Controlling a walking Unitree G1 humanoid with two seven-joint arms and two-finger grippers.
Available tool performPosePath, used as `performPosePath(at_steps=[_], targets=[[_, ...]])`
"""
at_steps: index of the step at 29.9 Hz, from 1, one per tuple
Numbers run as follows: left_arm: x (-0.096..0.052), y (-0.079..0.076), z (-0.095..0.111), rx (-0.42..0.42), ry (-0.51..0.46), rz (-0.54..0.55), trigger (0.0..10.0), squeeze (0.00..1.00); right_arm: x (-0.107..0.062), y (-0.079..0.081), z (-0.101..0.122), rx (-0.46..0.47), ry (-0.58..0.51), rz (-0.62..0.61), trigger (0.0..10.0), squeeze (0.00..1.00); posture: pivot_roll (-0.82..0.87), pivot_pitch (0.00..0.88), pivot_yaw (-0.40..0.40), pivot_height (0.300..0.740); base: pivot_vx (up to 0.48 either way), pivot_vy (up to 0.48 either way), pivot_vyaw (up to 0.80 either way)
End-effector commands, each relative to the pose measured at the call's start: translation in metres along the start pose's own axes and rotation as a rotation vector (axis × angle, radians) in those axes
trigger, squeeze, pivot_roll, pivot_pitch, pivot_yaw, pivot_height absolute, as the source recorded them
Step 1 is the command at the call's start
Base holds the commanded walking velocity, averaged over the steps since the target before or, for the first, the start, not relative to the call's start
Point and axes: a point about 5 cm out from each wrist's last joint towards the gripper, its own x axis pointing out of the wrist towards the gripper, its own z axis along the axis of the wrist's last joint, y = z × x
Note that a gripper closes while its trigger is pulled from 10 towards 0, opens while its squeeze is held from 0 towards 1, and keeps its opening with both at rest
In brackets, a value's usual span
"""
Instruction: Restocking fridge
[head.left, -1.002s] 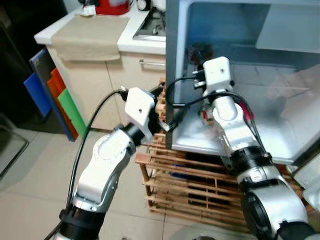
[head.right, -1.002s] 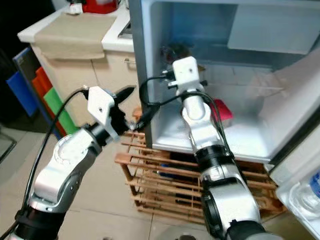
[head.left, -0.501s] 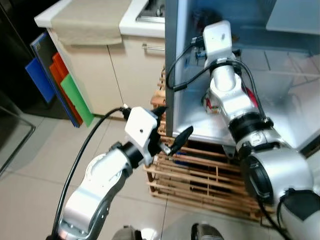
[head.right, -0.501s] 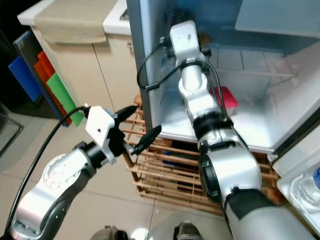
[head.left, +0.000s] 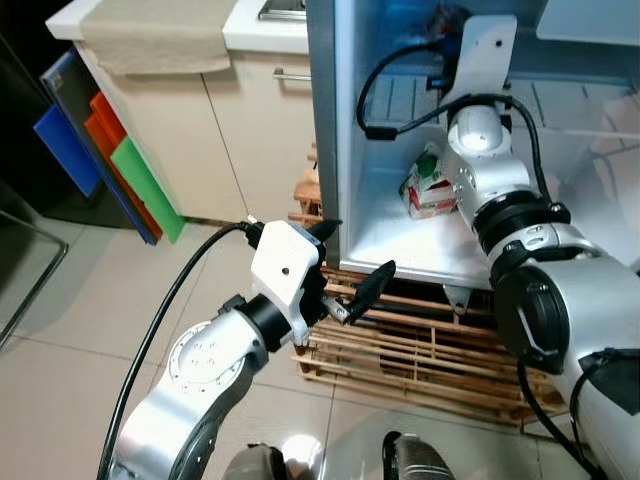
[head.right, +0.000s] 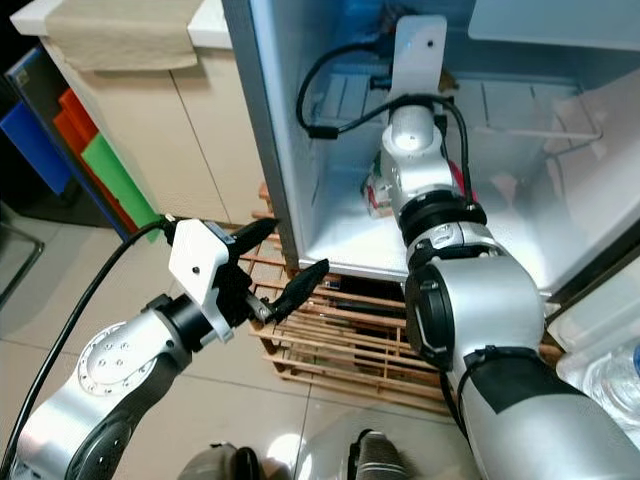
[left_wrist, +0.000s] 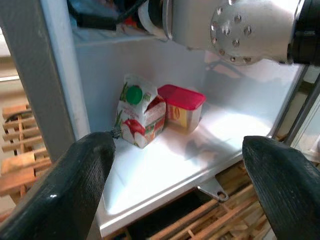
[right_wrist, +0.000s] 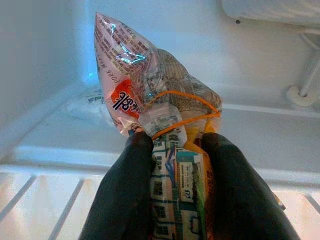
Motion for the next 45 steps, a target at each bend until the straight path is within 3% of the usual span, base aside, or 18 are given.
performPosePath(at_steps=[1,4,10,16,23,26,33,34,37,40,42,45], targets=[[-0.002,-0.002,0.001,0.001,0.002,0.003,10.0,0.00,0.000,0.008,0.005,0.009,-0.009,0.021,10.0,1.00,0.12,0.215,0.066,0.740,0.000,0.000,0.00],[-0.002,-0.003,0.002,-0.003,0.004,0.012,10.0,0.00,0.000,0.012,0.013,0.001,-0.051,0.025,10.0,1.00,0.13,0.217,0.057,0.740,0.000,0.000,0.00],[-0.002,-0.002,0.001,-0.001,0.005,0.017,10.0,0.00,0.001,0.020,0.035,-0.105,-0.145,0.004,10.0,1.00,0.12,0.206,0.051,0.740,0.000,0.000,0.00],[0.001,0.005,0.003,0.029,0.002,0.000,10.0,0.00,0.002,0.026,0.057,-0.043,-0.204,-0.011,10.0,1.00,0.11,0.181,0.060,0.740,0.000,0.000,0.00],[0.005,0.023,0.001,0.066,0.012,0.004,10.0,0.00,-0.001,0.022,0.041,-0.011,-0.182,-0.010,10.0,1.00,0.07,0.123,0.061,0.740,0.000,0.000,0.00],[0.007,0.028,0.003,0.012,-0.014,0.034,10.0,0.00,-0.008,0.015,0.032,-0.005,-0.223,-0.030,10.0,1.00,0.05,0.097,0.061,0.740,0.000,0.000,0.00],[0.024,0.032,0.000,0.008,-0.047,0.022,10.0,0.00,-0.059,0.006,0.018,-0.080,-0.340,0.004,10.0,1.00,-0.03,0.011,0.077,0.740,0.000,0.000,0.00],[0.024,0.032,0.000,0.008,-0.047,0.022,10.0,0.00,-0.059,0.006,0.018,-0.080,-0.340,0.004,10.0,1.00,-0.03,0.011,0.077,0.740,0.000,0.000,0.00],[0.040,0.040,-0.004,0.013,-0.047,0.046,10.0,0.00,-0.091,-0.001,-0.001,-0.066,-0.322,0.039,10.0,1.00,-0.09,0.000,0.099,0.740,0.000,0.000,0.00],[0.044,0.051,-0.006,-0.010,-0.044,0.106,10.0,0.00,-0.106,-0.013,-0.013,-0.052,-0.290,0.041,10.0,1.00,-0.11,0.000,0.119,0.740,0.000,0.000,0.00],[0.037,0.060,-0.009,-0.038,-0.039,0.175,10.0,0.00,-0.118,-0.023,-0.016,-0.058,-0.276,0.038,10.0,1.00,-0.12,0.000,0.128,0.740,0.000,0.000,0.00],[0.012,0.070,-0.016,-0.049,-0.027,0.257,10.0,0.00,-0.140,-0.046,-0.031,-0.068,-0.217,0.015,10.0,1.00,-0.11,0.000,0.117,0.740,0.000,0.000,0.00]])
